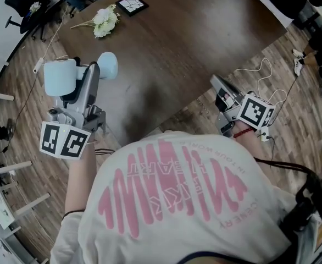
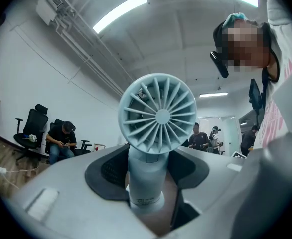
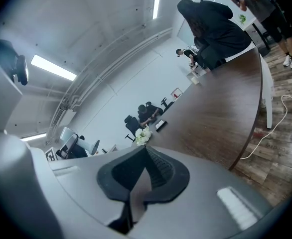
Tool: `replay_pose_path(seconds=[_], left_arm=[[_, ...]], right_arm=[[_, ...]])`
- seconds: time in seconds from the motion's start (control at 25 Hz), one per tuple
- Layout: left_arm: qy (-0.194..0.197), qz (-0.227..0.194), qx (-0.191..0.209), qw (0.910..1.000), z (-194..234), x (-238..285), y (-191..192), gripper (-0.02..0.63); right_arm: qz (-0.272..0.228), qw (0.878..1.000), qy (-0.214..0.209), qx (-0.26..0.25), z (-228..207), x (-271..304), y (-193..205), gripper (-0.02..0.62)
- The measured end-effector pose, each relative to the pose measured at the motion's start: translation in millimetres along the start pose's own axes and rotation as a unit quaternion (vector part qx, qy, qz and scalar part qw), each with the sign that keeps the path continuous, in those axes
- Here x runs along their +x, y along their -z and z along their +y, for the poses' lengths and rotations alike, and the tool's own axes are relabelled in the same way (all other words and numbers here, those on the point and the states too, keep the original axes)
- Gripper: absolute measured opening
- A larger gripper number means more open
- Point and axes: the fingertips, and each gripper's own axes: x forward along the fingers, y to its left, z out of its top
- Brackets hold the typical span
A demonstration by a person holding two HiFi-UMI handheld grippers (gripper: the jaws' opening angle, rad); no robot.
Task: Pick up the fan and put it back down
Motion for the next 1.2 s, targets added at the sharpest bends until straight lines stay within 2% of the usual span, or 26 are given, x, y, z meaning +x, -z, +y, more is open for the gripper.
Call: replay_pose_path(seconds=[0.16,0.48,0.72,1.04,1.12,1.2], left_arm=[[-0.008,0.006,-0.003,0.9999,6,-7,2,0.242],[-0.017,0.004,-0.013,0.9998,13,-21,-1,0.242],[-0.009,0.005,-0.022,0.9997,22,-23,-7,0.242],[0.026,0.012,-0.032,0.9991,34,-37,-21,0.242],[0.041,0.014,-0.035,0.9985,33,-45,-28,0.242],[0.057,0.015,-0.040,0.9974,35,-51,-33,0.241]], right_arm=[[0.017,0.999,0.004,-0.033,4,11,3,0.006],[0.043,0.999,-0.013,-0.022,13,34,24,0.006],[0.051,0.998,-0.024,-0.026,26,54,32,0.006],[0.019,0.999,-0.024,-0.011,59,63,41,0.006],[0.012,0.999,-0.026,-0.018,78,59,45,0.006],[0.003,0.999,-0.008,-0.038,88,53,47,0.006]])
